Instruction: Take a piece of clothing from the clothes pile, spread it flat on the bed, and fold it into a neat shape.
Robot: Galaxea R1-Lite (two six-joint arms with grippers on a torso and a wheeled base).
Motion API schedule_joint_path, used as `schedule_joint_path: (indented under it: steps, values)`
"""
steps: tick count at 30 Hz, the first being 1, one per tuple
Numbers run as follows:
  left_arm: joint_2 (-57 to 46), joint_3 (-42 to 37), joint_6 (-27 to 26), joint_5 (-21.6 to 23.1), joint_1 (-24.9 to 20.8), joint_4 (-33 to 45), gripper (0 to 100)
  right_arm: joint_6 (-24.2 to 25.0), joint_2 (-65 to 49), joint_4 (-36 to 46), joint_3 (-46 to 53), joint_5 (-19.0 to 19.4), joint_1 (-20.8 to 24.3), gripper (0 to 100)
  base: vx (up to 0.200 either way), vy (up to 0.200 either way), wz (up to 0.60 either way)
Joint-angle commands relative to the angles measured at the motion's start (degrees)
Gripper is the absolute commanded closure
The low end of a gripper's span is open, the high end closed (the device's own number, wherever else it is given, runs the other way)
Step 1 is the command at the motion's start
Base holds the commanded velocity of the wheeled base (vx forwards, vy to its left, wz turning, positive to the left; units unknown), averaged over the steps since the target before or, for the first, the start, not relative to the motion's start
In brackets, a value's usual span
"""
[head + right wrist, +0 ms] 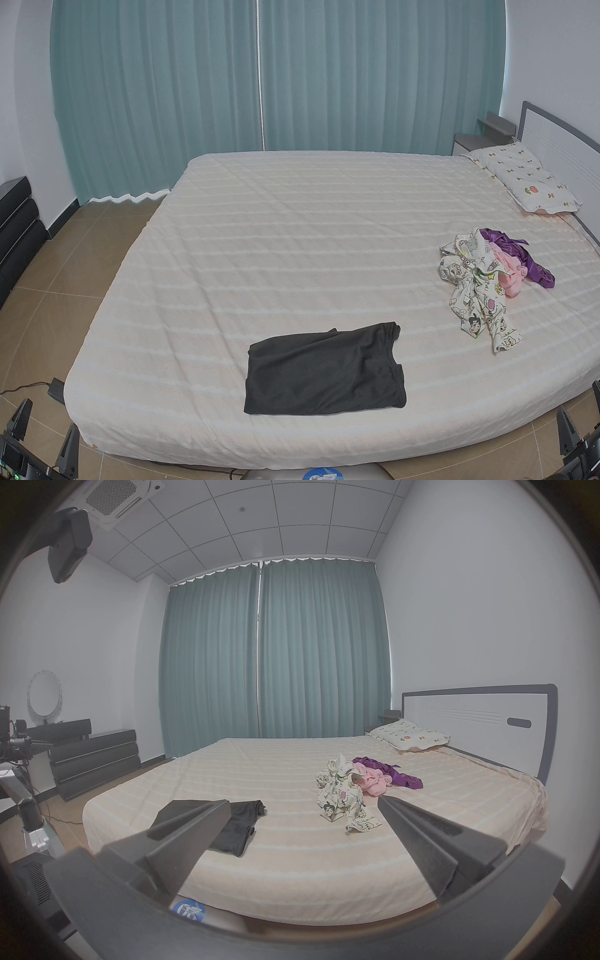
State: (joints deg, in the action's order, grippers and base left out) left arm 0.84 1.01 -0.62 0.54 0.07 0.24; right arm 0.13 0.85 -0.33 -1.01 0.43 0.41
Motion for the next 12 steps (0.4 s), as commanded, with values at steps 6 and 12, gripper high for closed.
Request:
schedule_joint_path:
  steps: [6,12]
  values:
    - [-0.6,-0.9,0.0,0.0,0.0,0.0,0,0.0,-0.9,0.0,1.0,0.0,0.0,0,0.0,0.0,0.0]
    - [-0.6,-0.9,0.0,0.0,0.0,0.0,0,0.0,-0.9,0.0,1.0,0.0,0.0,0,0.0,0.0,0.0]
